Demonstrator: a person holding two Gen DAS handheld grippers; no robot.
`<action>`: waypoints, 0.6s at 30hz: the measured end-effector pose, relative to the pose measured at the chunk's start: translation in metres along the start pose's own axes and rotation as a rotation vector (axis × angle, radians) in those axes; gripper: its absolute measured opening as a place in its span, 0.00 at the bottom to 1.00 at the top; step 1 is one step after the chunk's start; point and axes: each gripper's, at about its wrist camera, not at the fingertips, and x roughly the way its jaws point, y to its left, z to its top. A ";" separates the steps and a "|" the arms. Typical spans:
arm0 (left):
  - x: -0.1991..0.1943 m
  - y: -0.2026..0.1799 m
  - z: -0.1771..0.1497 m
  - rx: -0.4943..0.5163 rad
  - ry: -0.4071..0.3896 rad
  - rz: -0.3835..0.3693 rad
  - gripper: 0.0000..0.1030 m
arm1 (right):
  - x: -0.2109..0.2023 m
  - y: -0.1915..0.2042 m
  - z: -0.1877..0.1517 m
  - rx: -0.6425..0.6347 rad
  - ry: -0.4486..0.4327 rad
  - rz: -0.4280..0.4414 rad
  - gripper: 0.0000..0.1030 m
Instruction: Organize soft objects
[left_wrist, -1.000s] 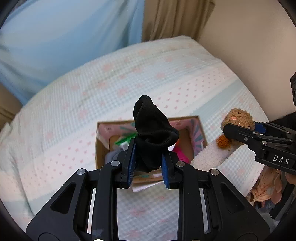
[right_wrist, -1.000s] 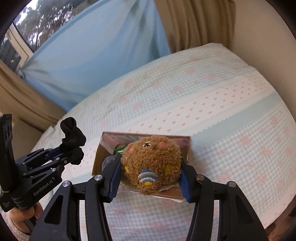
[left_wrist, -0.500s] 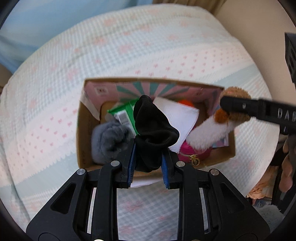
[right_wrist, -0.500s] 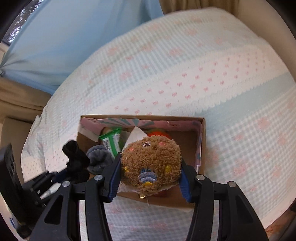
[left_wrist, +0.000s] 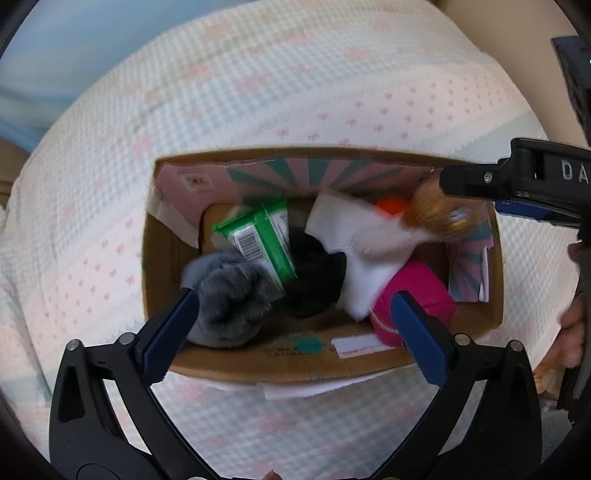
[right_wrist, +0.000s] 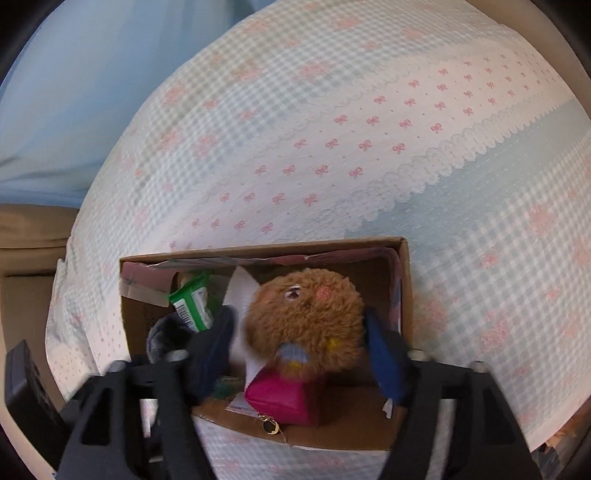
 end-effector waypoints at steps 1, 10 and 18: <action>0.000 0.001 0.001 -0.003 0.006 -0.004 0.99 | -0.001 0.000 0.000 -0.006 -0.004 -0.003 0.96; -0.014 0.000 -0.003 -0.031 -0.004 0.001 0.99 | -0.021 -0.005 -0.005 -0.044 -0.034 -0.019 0.98; -0.052 -0.007 -0.008 -0.041 -0.070 -0.012 0.99 | -0.065 -0.014 -0.015 -0.038 -0.117 -0.004 0.98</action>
